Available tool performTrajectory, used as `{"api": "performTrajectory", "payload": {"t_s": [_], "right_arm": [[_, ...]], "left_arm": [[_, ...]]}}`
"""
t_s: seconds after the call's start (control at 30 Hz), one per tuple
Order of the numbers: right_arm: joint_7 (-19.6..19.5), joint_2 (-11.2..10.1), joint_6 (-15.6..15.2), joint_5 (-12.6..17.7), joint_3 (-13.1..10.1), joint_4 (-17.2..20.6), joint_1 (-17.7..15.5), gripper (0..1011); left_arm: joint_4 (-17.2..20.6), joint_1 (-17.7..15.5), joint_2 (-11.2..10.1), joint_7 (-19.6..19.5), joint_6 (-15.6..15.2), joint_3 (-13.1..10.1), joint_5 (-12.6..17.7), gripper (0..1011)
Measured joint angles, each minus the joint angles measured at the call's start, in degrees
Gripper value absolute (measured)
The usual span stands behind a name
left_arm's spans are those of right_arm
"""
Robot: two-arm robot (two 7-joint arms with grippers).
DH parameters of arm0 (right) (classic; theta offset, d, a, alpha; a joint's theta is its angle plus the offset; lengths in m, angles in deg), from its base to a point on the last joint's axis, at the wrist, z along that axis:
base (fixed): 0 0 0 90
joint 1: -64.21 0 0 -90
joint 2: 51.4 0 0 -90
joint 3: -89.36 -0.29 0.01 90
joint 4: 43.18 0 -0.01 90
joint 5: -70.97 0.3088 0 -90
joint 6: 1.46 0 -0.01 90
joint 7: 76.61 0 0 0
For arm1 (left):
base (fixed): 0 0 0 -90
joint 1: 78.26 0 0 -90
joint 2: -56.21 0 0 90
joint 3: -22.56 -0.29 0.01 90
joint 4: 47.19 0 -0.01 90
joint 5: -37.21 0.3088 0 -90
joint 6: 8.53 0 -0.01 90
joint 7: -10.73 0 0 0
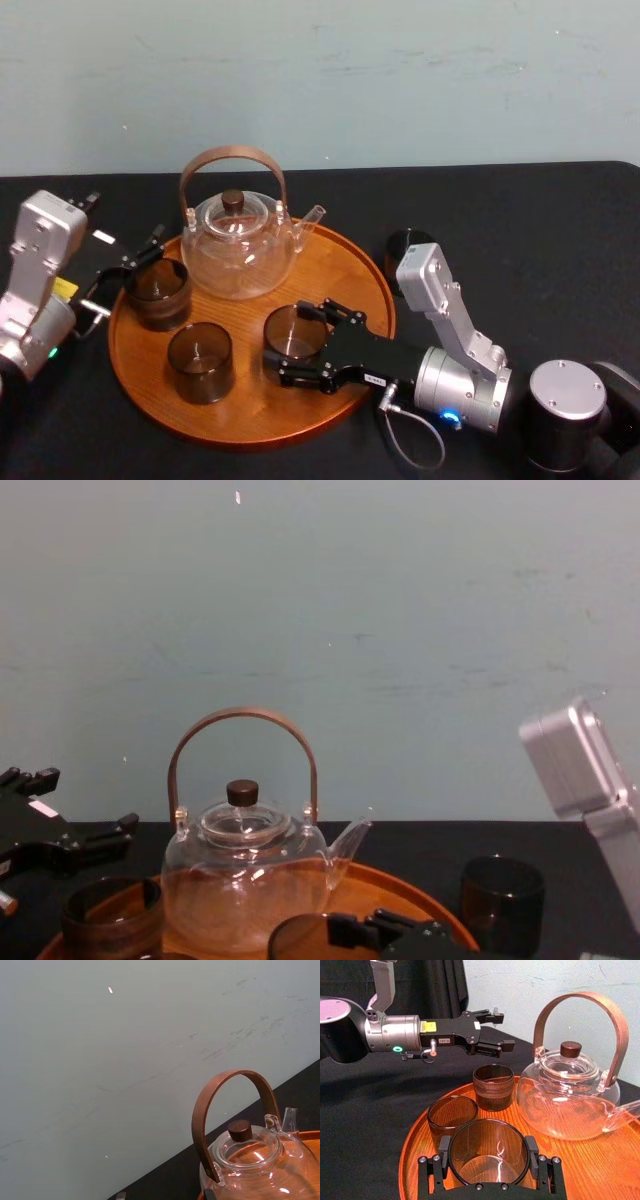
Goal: Pick up the glass from the table and place it on the tray.
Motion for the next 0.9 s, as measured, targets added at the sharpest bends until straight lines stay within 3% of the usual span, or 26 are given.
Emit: {"api": "performTrajectory", "payload": {"t_s": [0.9], "right_arm": [[-0.2, 0.4, -1.5, 1.3, 0.8, -1.8, 0.5, 905]], "left_arm": [[0.0, 0.0, 0.0, 0.0, 0.0, 0.0, 0.0, 1001]]}}
